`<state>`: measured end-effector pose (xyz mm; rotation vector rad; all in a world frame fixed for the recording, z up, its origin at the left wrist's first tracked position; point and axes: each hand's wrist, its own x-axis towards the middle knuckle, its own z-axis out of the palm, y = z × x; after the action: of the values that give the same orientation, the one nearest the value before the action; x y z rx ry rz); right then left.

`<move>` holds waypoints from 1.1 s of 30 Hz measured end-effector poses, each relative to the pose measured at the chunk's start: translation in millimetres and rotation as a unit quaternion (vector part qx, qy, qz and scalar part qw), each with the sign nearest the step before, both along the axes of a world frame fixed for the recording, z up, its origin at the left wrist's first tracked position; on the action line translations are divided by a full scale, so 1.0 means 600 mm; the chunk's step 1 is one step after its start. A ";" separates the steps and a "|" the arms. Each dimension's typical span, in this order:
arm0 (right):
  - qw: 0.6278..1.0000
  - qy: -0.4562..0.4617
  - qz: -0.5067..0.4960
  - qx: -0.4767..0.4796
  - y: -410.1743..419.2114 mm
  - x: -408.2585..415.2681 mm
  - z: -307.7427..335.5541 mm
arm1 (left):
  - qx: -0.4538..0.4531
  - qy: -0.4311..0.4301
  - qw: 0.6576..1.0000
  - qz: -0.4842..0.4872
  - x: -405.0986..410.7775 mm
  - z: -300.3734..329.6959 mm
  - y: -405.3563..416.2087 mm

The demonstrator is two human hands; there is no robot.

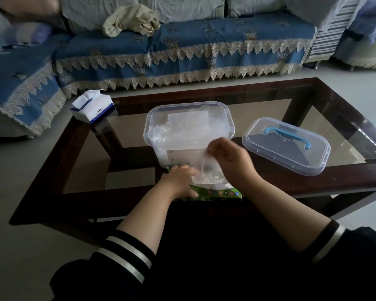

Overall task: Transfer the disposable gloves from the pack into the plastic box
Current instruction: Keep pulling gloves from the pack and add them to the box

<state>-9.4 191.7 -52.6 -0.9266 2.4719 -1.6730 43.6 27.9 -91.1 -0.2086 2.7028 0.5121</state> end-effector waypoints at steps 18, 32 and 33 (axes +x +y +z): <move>0.959 0.268 -0.040 -0.085 0.028 -0.025 0.007 | 0.313 0.112 0.920 0.207 0.022 0.189 0.014; 0.947 -0.221 0.197 -0.125 0.039 -0.080 0.079 | 0.339 0.232 0.909 -0.064 -0.025 0.248 0.020; 0.929 -0.260 0.229 -0.127 0.038 -0.085 0.083 | 0.339 0.242 0.907 -0.059 -0.031 0.257 0.016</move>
<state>-60.4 214.2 -2.5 -0.8468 1.5856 -1.7882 25.2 37.5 63.2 0.3121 2.7490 1.5888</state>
